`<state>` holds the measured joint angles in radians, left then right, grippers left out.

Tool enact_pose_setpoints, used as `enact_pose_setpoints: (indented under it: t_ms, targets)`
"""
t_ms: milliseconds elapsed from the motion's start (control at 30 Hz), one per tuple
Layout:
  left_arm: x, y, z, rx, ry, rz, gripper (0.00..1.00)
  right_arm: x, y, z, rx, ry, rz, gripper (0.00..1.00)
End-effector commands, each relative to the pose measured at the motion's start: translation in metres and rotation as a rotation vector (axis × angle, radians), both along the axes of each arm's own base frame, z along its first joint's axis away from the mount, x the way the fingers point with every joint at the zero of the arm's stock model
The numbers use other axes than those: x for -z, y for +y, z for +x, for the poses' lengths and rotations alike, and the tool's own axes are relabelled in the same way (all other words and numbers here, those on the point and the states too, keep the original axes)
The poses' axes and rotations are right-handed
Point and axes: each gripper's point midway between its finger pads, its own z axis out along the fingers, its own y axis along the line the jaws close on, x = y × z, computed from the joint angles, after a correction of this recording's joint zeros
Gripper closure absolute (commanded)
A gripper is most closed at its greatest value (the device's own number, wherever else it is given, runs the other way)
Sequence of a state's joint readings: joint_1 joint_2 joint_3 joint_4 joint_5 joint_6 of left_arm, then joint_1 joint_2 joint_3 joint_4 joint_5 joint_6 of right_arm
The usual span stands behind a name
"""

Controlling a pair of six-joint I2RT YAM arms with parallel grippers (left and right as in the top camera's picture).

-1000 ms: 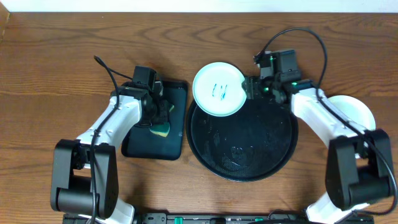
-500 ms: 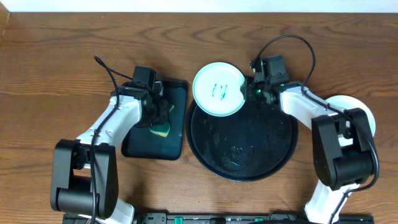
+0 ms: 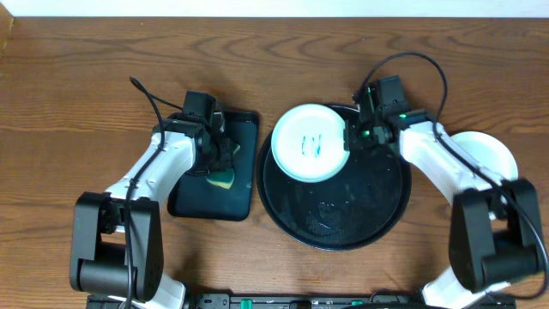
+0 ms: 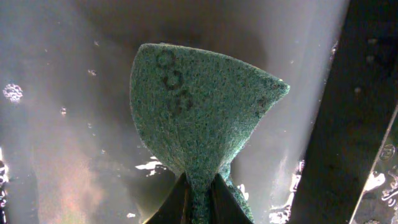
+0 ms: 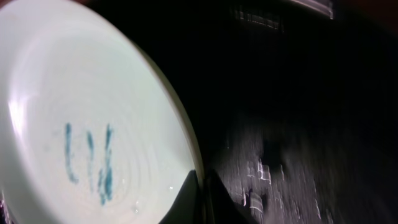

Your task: Clean dirty plates on tray and stack at the side

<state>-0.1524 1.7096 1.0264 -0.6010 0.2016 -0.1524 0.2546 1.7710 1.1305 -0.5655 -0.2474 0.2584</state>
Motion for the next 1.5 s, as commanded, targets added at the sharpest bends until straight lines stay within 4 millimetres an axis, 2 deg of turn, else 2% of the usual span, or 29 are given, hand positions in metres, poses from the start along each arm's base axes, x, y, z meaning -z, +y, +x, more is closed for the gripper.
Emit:
enact_pose_setpoints:
  t_ms: [0, 67, 100, 133, 333, 600, 833, 900, 967, 1000, 1100, 1367, 1400, 1467]
  targets:
    - [0.004, 0.004, -0.003, 0.009, 0.008, 0.019, 0.91, 0.005, -0.013, -0.017, -0.009, 0.061, -0.068, 0.99]
    - [0.004, 0.004, -0.003, 0.009, 0.009, 0.019, 0.91, 0.015, -0.02, -0.03, -0.005, 0.109, -0.107, 0.99]
    - [0.004, 0.004, -0.003, 0.009, 0.009, 0.019, 0.84, 0.019, -0.023, -0.034, -0.004, 0.12, -0.12, 0.99]
    - [0.004, 0.004, -0.003, 0.009, 0.008, 0.019, 0.7, 0.026, -0.026, -0.039, -0.002, 0.132, -0.136, 0.99]
    - [0.004, 0.004, -0.003, 0.009, 0.008, 0.019, 0.51, 0.039, -0.029, -0.045, 0.0, 0.133, -0.143, 0.99]
    - [0.006, 0.001, -0.004, 0.017, 0.014, 0.02, 0.51, 0.039, -0.028, -0.044, 0.001, 0.126, -0.141, 0.99]
    - [0.027, -0.006, -0.01, 0.04, 0.043, 0.025, 0.54, 0.039, -0.029, -0.044, 0.0, 0.127, -0.141, 0.99]
    - [0.033, -0.005, -0.012, 0.041, 0.058, 0.028, 0.68, 0.039, -0.029, -0.044, 0.0, 0.128, -0.142, 0.99]
    - [0.036, -0.005, -0.013, 0.041, 0.067, 0.03, 0.87, 0.039, -0.029, -0.045, 0.0, 0.128, -0.142, 0.99]
    - [0.036, -0.005, -0.013, 0.04, 0.066, 0.03, 0.92, 0.039, -0.029, -0.045, 0.0, 0.129, -0.142, 0.99]
    - [0.027, -0.005, -0.008, 0.038, 0.042, 0.029, 0.93, 0.04, -0.029, -0.045, 0.0, 0.13, -0.142, 0.99]
    - [-0.023, -0.008, 0.008, 0.037, -0.098, 0.006, 0.9, 0.04, -0.029, -0.045, 0.0, 0.132, -0.143, 0.99]
    - [-0.026, -0.008, 0.008, 0.037, -0.105, 0.005, 0.75, 0.04, -0.029, -0.045, 0.0, 0.132, -0.143, 0.99]
    - [-0.027, -0.008, 0.007, 0.037, -0.104, 0.005, 0.58, 0.04, -0.029, -0.045, 0.0, 0.132, -0.143, 0.99]
